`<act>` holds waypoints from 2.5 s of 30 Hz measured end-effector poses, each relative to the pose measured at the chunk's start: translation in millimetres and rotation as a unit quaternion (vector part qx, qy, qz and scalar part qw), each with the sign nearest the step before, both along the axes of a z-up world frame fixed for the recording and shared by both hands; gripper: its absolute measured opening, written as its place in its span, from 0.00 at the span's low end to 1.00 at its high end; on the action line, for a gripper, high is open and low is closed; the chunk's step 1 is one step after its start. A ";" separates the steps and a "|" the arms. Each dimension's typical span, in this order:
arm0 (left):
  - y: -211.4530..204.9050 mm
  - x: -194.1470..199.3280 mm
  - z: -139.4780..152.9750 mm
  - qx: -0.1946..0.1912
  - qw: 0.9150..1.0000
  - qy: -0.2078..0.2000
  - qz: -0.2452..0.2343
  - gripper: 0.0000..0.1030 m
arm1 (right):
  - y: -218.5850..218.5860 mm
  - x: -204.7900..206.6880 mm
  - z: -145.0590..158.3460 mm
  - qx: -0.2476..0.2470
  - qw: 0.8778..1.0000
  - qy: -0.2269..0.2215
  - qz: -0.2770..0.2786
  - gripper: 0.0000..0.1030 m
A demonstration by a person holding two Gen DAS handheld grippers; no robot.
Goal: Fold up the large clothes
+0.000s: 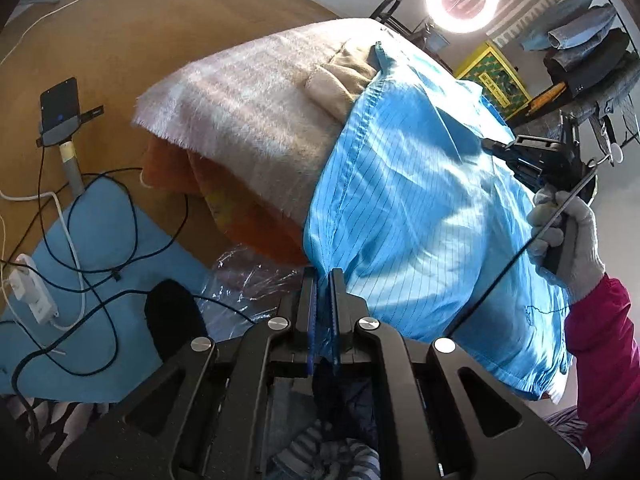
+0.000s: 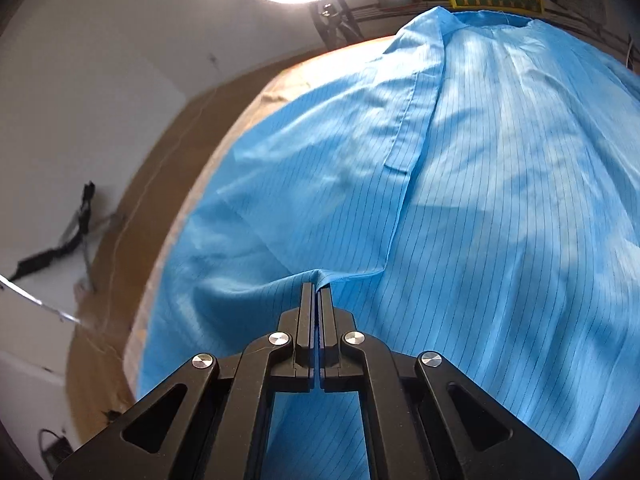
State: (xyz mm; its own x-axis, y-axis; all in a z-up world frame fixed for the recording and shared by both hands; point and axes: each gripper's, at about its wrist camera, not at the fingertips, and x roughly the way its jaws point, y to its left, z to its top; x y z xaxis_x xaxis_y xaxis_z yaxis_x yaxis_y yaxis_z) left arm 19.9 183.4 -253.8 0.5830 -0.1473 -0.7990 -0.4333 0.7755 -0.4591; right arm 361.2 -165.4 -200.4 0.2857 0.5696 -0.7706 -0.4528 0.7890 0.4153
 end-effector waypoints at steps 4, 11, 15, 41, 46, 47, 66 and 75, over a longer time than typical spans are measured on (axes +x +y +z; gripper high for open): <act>-9.4 -2.2 -6.1 0.000 1.000 0.014 -0.018 0.03 | 0.7 -1.6 -5.7 -0.001 1.000 0.018 -0.009 0.00; -0.2 -6.2 6.1 -0.003 1.000 -0.011 0.003 0.08 | -9.7 -3.4 -9.0 -0.023 1.000 0.013 -0.013 0.00; 11.3 -7.6 18.2 -0.006 0.999 -0.029 0.016 0.43 | -12.3 -5.6 -11.9 -0.031 0.999 0.008 -0.018 0.00; 66.8 119.0 -8.2 -0.126 0.988 0.002 -0.091 0.46 | 8.5 -75.9 -16.7 -0.053 0.992 -0.014 0.115 0.12; 54.2 121.4 -6.5 -0.120 0.986 0.004 -0.118 0.09 | 1.7 -68.6 -19.5 -0.033 0.994 -0.003 0.107 0.12; 51.0 119.7 -3.1 -0.106 0.987 0.002 -0.120 0.06 | 1.1 -69.4 -19.8 -0.032 0.994 -0.003 0.106 0.12; -15.3 125.6 54.3 -0.017 0.983 -0.068 -0.171 0.02 | 73.0 -59.4 50.6 0.021 0.987 0.027 0.157 0.52; -18.7 129.4 53.7 -0.014 0.981 -0.070 -0.180 0.02 | 159.5 -50.6 25.3 -0.065 0.982 0.019 0.176 0.52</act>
State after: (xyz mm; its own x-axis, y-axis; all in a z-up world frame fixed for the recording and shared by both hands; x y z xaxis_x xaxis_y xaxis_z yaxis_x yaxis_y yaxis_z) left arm 149.4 164.7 -200.2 0.5928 -0.3838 -0.7080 -0.0655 0.8532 -0.5174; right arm 310.6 -5.9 -175.0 0.0592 0.5242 -0.8495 -0.6932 0.6340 0.3429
